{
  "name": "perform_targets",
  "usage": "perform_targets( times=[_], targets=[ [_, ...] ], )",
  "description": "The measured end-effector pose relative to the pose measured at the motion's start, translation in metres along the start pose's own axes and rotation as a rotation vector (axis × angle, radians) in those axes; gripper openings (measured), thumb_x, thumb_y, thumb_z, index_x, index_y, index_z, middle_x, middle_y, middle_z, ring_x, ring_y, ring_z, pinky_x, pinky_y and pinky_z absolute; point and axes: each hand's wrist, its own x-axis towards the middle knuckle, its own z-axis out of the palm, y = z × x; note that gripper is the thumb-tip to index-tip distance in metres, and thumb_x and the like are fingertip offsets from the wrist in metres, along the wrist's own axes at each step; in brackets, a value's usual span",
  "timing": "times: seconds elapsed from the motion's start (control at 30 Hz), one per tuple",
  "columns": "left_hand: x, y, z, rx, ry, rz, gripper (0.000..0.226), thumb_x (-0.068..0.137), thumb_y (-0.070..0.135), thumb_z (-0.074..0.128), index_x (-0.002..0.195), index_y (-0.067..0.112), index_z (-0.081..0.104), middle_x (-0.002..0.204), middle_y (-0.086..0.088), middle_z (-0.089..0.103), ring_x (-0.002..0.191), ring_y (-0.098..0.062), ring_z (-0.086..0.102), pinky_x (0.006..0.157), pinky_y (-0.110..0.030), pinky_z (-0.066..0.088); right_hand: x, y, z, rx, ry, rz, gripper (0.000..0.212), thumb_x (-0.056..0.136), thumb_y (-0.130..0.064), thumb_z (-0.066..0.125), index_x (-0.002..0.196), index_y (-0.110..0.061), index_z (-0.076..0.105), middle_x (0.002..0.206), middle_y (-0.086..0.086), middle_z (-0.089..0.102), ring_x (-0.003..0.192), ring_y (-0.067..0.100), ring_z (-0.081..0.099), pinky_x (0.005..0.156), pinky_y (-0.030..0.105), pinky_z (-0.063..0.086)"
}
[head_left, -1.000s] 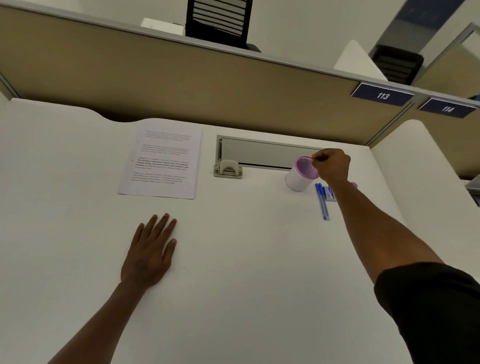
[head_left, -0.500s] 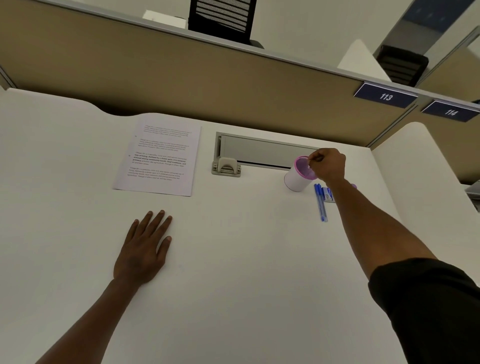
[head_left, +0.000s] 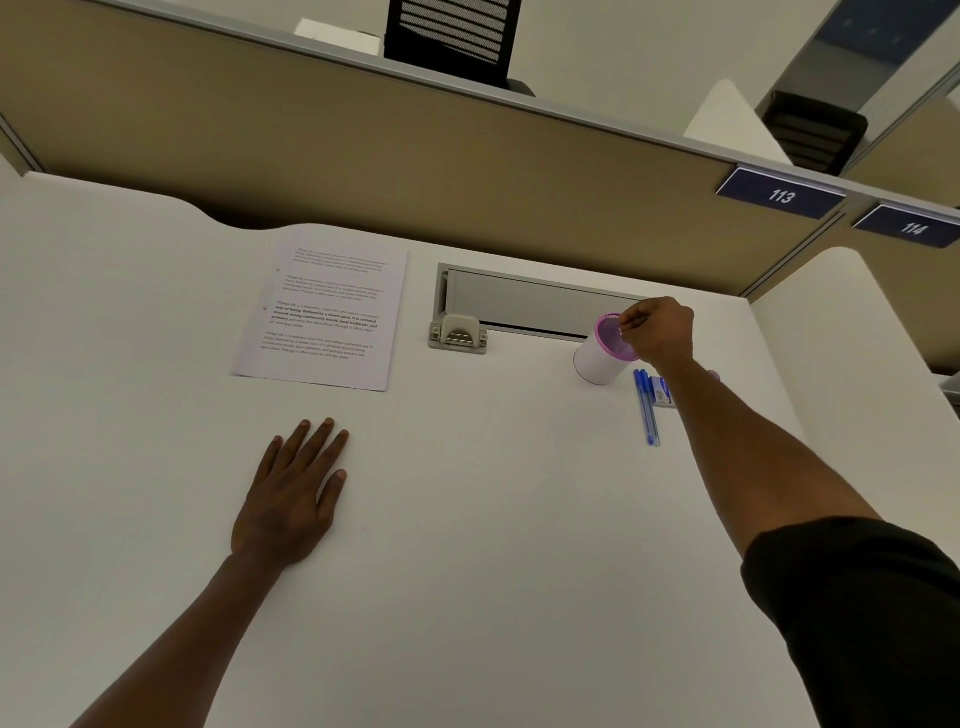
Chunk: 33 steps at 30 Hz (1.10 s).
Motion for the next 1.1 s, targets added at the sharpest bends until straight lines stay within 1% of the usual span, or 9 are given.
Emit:
perform_targets(
  times=[0.27,0.5,0.6,0.7,0.8,0.9,0.97,1.03,1.1],
  targets=[
    [0.000,-0.002,0.003,0.022,-0.002,0.000,0.056,0.101,0.044,0.026,0.156,0.029,0.029,0.164,0.009,0.024,0.154,-0.014,0.014,0.125,-0.042,0.014,-0.001,-0.004,0.001,-0.048,-0.011,0.021,0.017,0.080,-0.009,0.073,0.096,-0.004,0.076,0.096,0.013,0.074,0.093,0.026,0.068,0.090,0.034,0.053],
    [0.000,-0.003,0.005,0.020,0.001,0.000,0.056,0.102,0.044,0.027,0.156,0.031,0.028,0.164,0.010,0.023,0.154,-0.013,0.013,0.125,-0.041,0.013,-0.006,-0.008,-0.002,-0.065,-0.058,0.014,0.025,0.093,-0.014,0.060,0.111,-0.001,0.071,0.109,0.016,0.071,0.105,0.031,0.065,0.094,0.035,0.050],
    [0.000,-0.003,0.006,0.024,0.000,-0.001,0.056,0.102,0.044,0.026,0.156,0.031,0.027,0.164,0.010,0.022,0.154,-0.013,0.012,0.125,-0.041,0.013,-0.005,-0.009,-0.005,-0.028,-0.040,0.009,0.023,0.091,-0.014,0.064,0.108,-0.003,0.073,0.108,0.014,0.072,0.105,0.029,0.065,0.097,0.036,0.050],
    [0.000,-0.003,0.005,0.021,0.004,-0.004,0.056,0.102,0.044,0.027,0.156,0.031,0.028,0.164,0.010,0.022,0.154,-0.013,0.013,0.125,-0.042,0.014,-0.003,-0.009,-0.007,-0.051,-0.007,0.034,0.018,0.087,-0.014,0.067,0.100,-0.005,0.076,0.102,0.012,0.074,0.101,0.027,0.067,0.097,0.041,0.052],
    [0.000,-0.002,0.006,0.017,0.009,-0.004,0.056,0.102,0.044,0.027,0.156,0.031,0.028,0.164,0.010,0.022,0.154,-0.012,0.013,0.125,-0.041,0.014,-0.002,-0.010,-0.008,-0.055,0.043,0.094,0.013,0.077,-0.013,0.075,0.090,-0.009,0.078,0.092,0.008,0.075,0.091,0.023,0.068,0.089,0.037,0.056],
    [-0.001,-0.003,0.005,0.010,0.010,-0.006,0.055,0.102,0.044,0.027,0.156,0.031,0.029,0.164,0.010,0.023,0.154,-0.013,0.013,0.125,-0.042,0.014,0.000,-0.009,-0.006,-0.054,0.077,0.129,0.021,0.072,-0.022,0.081,0.088,-0.009,0.077,0.087,0.008,0.074,0.087,0.023,0.068,0.081,0.034,0.055],
    [-0.001,-0.001,0.004,0.009,0.010,-0.012,0.055,0.102,0.043,0.028,0.155,0.031,0.030,0.164,0.010,0.023,0.153,-0.013,0.015,0.125,-0.042,0.014,0.002,-0.008,-0.004,-0.069,0.067,0.133,0.023,0.078,-0.024,0.076,0.093,-0.007,0.076,0.092,0.010,0.075,0.091,0.027,0.068,0.085,0.037,0.056],
    [0.000,0.000,0.004,0.012,0.010,-0.017,0.055,0.102,0.043,0.029,0.155,0.030,0.031,0.164,0.010,0.024,0.153,-0.013,0.016,0.125,-0.042,0.015,0.001,-0.009,-0.002,-0.080,0.055,0.105,0.022,0.083,-0.020,0.069,0.099,-0.006,0.076,0.098,0.013,0.074,0.096,0.031,0.068,0.089,0.041,0.056],
    [0.000,0.000,0.003,0.027,-0.002,-0.020,0.054,0.102,0.043,0.029,0.155,0.032,0.029,0.164,0.011,0.022,0.154,-0.012,0.014,0.125,-0.041,0.013,-0.006,-0.015,-0.001,-0.047,0.112,0.067,0.021,0.085,-0.018,0.065,0.098,-0.007,0.076,0.096,0.014,0.075,0.094,0.032,0.068,0.089,0.040,0.055]
  ],
)
